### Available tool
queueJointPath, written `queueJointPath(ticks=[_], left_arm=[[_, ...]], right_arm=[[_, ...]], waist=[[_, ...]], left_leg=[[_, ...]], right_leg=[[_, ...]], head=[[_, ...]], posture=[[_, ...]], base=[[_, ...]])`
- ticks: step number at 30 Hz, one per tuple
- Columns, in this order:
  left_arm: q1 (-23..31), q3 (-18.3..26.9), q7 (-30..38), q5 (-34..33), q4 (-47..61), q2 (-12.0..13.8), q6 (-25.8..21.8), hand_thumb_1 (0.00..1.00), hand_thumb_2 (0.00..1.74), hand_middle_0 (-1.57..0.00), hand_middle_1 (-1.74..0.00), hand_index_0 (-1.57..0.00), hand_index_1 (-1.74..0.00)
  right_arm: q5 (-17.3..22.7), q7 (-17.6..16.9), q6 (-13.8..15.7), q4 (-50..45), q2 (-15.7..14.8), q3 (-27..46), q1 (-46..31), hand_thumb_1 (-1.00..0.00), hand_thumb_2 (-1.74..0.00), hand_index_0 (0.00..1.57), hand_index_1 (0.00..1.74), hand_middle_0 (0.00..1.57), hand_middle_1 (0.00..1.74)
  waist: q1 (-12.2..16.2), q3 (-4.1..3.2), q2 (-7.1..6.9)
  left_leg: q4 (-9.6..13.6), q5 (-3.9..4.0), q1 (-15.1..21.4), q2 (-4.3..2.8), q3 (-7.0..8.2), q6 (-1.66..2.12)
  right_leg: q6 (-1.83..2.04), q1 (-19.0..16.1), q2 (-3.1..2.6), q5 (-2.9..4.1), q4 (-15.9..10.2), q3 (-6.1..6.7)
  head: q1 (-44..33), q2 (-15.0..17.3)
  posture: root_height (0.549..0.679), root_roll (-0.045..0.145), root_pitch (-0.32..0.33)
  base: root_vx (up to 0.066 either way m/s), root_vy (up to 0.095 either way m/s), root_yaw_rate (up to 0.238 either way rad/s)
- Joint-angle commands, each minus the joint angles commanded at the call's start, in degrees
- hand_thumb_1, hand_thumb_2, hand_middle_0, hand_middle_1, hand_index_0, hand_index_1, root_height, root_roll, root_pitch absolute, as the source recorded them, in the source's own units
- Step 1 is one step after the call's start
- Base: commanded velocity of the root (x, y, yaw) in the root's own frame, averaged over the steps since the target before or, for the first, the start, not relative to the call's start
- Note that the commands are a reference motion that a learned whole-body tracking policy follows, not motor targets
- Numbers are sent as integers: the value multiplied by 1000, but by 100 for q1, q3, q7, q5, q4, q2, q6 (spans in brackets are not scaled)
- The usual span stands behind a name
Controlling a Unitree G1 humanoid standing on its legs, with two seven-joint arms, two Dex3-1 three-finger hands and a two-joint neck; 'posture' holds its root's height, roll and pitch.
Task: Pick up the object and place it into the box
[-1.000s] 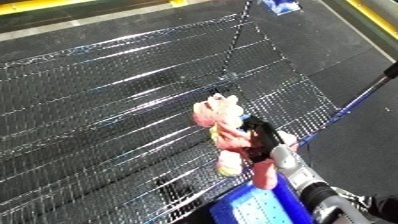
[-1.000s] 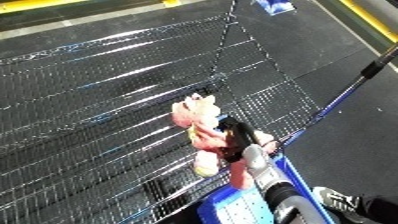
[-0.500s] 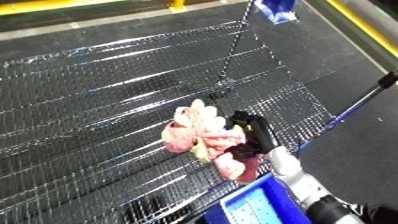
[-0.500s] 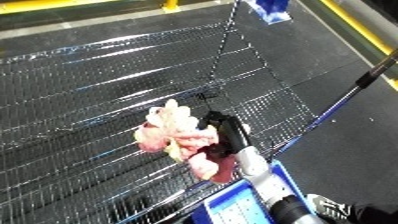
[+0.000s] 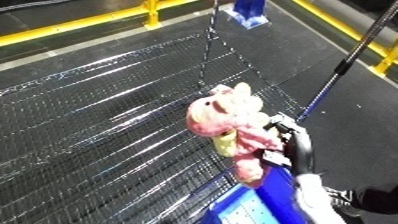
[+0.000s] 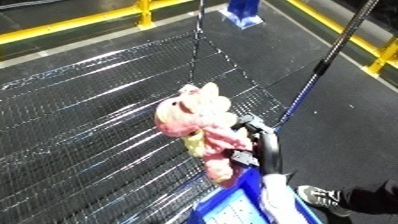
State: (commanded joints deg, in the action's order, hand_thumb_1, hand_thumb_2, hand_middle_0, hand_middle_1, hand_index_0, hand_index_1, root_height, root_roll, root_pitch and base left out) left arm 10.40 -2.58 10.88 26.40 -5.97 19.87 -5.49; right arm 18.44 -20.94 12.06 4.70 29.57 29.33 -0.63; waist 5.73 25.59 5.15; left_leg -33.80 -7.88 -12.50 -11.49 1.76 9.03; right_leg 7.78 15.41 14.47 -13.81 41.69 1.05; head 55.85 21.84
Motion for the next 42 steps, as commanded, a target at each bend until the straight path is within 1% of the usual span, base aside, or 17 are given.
queueJointPath(ticks=[5,7,9,11,17,23,26,28,34,42], left_arm=[[72,83,-30,4,-14,-34,51,1000,1740,-1570,-1740,-1570,-1740],[93,115,-42,8,-29,-34,67,1000,1740,-1570,-1740,-1570,-1740],[93,131,-57,-8,-33,-14,76,1000,1740,-1570,-1740,-1570,-1740],[83,150,-68,-28,-37,9,71,1000,1740,-1570,-1740,-1570,-1740],[71,148,-68,-22,-109,13,38,1000,1740,-1570,-1740,-1570,-1740],[88,86,-37,4,-208,24,-26,1000,1740,-1570,-1740,-1570,-1740],[89,43,-31,11,-273,44,-52,1000,1740,-1570,-1740,-1570,-1740],[73,12,-39,6,-279,71,-67,1000,1740,-1570,-1740,-1570,-1740],[-7,-76,-41,-76,-284,146,-96,1000,1740,-1570,-1740,-1570,-1740],[-34,-145,-80,-156,-278,171,-100,1000,1740,-1570,-1740,-1570,-1740]], right_arm=[[50,-53,87,-25,-328,383,-417,-850,-1479,1334,1479,1334,1479],[13,-79,77,51,-435,501,-600,-850,-1479,1334,1479,1334,1479],[-63,-100,27,197,-470,548,-731,-850,-1479,1334,1479,1334,1479],[-74,-125,-23,443,-483,576,-825,-850,-1479,1334,1479,1334,1479],[94,-303,-23,1316,-634,705,-940,-850,-1479,1334,1479,1334,1479],[594,-506,143,2156,-725,864,-800,-550,-957,864,957,864,957],[832,-580,211,2500,-718,1001,-717,-400,-696,628,696,628,696],[882,-608,224,2655,-670,1052,-687,-300,-522,471,522,471,522],[850,-664,241,2831,-598,1111,-676,0,0,0,0,0,0],[789,-684,272,2855,-599,1104,-694,0,0,0,0,0,0]], waist=[[146,-38,-51],[203,-62,-63],[240,-94,-69],[279,-128,-73],[363,-183,-60],[417,-215,-35],[429,-224,-27],[433,-226,-21],[452,-242,1],[440,-275,-18]], left_leg=[[-40,-52,81,-34,38,2],[-53,-73,109,-43,56,4],[-59,-91,138,-49,68,4],[-65,-109,170,-57,81,7],[-68,-135,238,-73,121,14],[-82,-142,244,-78,135,28],[-94,-146,234,-73,138,31],[-95,-144,221,-67,140,31],[-46,-121,207,-36,139,17],[38,-74,213,-35,146,5]], right_leg=[[-20,-93,-31,-17,-28,25],[-28,-131,-40,-21,-48,34],[-31,-167,-49,-21,-74,42],[-34,-201,-61,-14,-107,54],[-50,-280,-86,8,-173,70],[-56,-301,-97,38,-194,60],[-57,-299,-100,62,-206,55],[-57,-292,-101,75,-223,56],[-56,-289,-108,87,-290,66],[-45,-312,-120,71,-352,48]], head=[[121,80],[135,140],[124,144],[147,259],[366,378],[938,700],[1081,858],[1107,898],[1147,979],[1054,1057]], posture=[[633,55,-187],[633,56,-190],[634,56,-192],[635,56,-193],[637,57,-199],[638,58,-201],[638,59,-201],[639,60,-200],[640,62,-195],[641,62,-191]], base=[[3,2,-66],[-3,6,-63],[3,2,-62],[5,0,-90],[-1,3,-46],[-9,4,-3],[-10,0,-2],[-22,2,-11],[-13,8,-17],[-2,3,4]])
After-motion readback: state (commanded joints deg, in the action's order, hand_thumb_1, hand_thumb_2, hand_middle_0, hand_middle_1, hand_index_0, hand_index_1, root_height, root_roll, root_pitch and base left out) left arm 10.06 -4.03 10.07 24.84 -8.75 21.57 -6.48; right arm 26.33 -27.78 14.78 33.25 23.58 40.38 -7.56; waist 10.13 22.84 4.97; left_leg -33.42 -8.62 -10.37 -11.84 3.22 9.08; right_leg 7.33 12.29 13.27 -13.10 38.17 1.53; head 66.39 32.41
